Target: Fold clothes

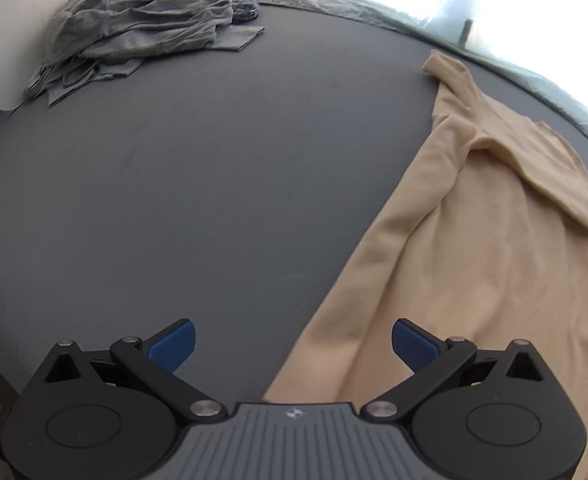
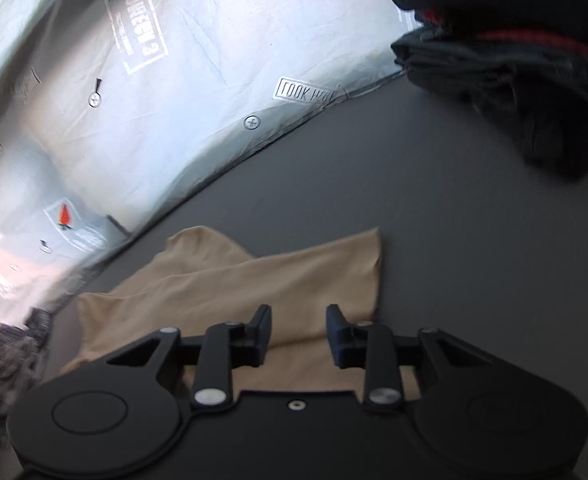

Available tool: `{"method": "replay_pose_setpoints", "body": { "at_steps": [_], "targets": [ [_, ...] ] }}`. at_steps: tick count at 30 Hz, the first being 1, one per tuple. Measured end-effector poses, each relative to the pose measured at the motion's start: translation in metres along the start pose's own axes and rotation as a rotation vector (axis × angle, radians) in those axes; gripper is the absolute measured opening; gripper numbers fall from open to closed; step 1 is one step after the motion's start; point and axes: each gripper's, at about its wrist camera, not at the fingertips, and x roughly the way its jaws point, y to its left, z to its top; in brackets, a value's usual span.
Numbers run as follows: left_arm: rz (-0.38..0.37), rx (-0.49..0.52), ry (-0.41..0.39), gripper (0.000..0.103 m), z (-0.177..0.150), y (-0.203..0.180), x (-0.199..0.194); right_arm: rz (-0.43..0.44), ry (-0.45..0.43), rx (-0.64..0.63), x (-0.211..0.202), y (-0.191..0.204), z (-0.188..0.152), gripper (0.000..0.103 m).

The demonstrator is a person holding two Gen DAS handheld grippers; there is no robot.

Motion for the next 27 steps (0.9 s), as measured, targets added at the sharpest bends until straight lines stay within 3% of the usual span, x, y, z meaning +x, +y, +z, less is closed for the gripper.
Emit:
{"method": "replay_pose_setpoints", "body": {
  "at_steps": [4, 9, 15, 22, 27],
  "targets": [
    [-0.009, 0.010, 0.012, 0.103, -0.006, 0.013, 0.004, 0.111, 0.071, 0.059, 0.002, 0.022, -0.026, 0.009],
    [-0.028, 0.022, 0.026, 0.103, -0.005, 0.028, 0.012, 0.200, 0.188, -0.001, 0.011, 0.076, -0.070, 0.009],
    [-0.058, 0.070, 0.041, 0.103, 0.002, 0.050, 0.020, 0.286, 0.321, 0.020, 0.012, 0.134, -0.139, 0.007],
    [-0.127, 0.158, 0.058, 0.103, 0.005, 0.071, 0.026, 0.386, 0.402, 0.052, 0.004, 0.187, -0.200, 0.007],
    [-0.161, 0.194, 0.080, 0.103, 0.004, 0.084, 0.033, 0.353, 0.452, -0.002, 0.012, 0.221, -0.230, 0.008]
  ]
}}
